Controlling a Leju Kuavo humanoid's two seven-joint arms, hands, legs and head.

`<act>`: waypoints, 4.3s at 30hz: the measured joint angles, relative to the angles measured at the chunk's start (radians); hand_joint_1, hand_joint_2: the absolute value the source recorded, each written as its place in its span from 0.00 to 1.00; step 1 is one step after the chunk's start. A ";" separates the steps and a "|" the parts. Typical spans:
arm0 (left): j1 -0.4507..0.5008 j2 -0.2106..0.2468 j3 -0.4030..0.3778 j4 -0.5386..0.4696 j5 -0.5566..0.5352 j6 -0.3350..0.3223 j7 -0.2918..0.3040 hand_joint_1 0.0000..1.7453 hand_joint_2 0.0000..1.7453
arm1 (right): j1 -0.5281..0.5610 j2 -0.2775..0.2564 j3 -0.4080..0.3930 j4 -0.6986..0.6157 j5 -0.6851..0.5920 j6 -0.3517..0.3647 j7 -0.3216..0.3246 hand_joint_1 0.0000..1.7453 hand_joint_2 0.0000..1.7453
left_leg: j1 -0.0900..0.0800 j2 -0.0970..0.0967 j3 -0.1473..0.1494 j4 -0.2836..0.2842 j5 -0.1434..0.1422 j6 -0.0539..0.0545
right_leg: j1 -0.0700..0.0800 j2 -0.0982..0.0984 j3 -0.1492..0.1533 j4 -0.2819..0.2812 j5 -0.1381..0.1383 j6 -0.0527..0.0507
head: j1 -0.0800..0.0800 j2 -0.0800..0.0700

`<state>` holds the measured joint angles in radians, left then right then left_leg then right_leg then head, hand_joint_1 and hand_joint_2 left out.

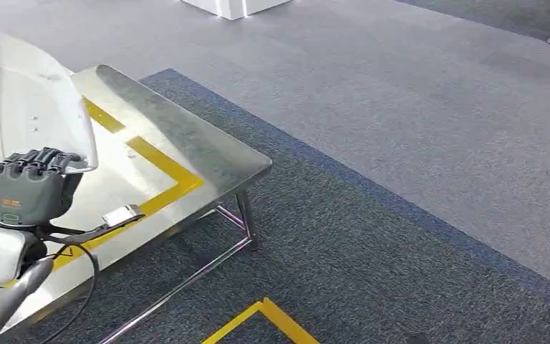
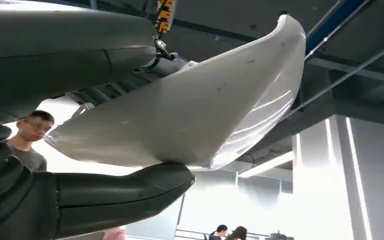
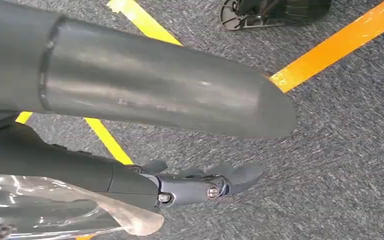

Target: Take the parts from the cabinet and place them on the table.

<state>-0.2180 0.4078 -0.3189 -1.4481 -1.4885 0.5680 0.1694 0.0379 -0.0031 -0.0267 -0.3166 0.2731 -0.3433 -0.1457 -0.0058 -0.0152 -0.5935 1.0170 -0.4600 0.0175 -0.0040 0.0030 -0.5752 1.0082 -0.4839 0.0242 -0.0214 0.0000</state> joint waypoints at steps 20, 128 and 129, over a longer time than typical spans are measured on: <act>0.005 0.010 0.004 0.000 0.000 -0.002 0.000 1.00 1.00 | 0.000 0.001 0.000 0.000 0.045 -0.006 0.010 0.00 0.00 | 0.000 0.000 0.000 0.000 0.000 0.000 | 0.000 0.000 0.000 0.000 0.000 0.000 | 0.000 0.000; 0.021 0.041 0.035 0.000 0.030 -0.011 -0.018 1.00 1.00 | -0.001 0.027 -0.031 0.005 0.056 -0.003 -0.009 0.00 0.00 | 0.000 0.000 -0.001 0.003 -0.001 0.000 | 0.000 0.000 0.000 0.000 0.000 0.000 | 0.000 0.000; 0.021 0.041 0.035 0.000 0.031 -0.012 -0.018 1.00 1.00 | -0.001 0.027 -0.031 0.005 0.056 -0.002 -0.009 0.00 0.00 | 0.000 0.000 -0.001 0.003 -0.001 0.000 | 0.000 0.000 0.000 0.000 0.000 0.000 | 0.000 0.000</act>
<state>-0.1969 0.4490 -0.2838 -1.4481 -1.4580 0.5562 0.1514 0.0364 0.0237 -0.0580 -0.3120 0.3288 -0.3452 -0.1545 -0.0057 -0.0151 -0.5947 1.0197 -0.4605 0.0179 -0.0039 0.0031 -0.5753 1.0086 -0.4840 0.0243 -0.0214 0.0000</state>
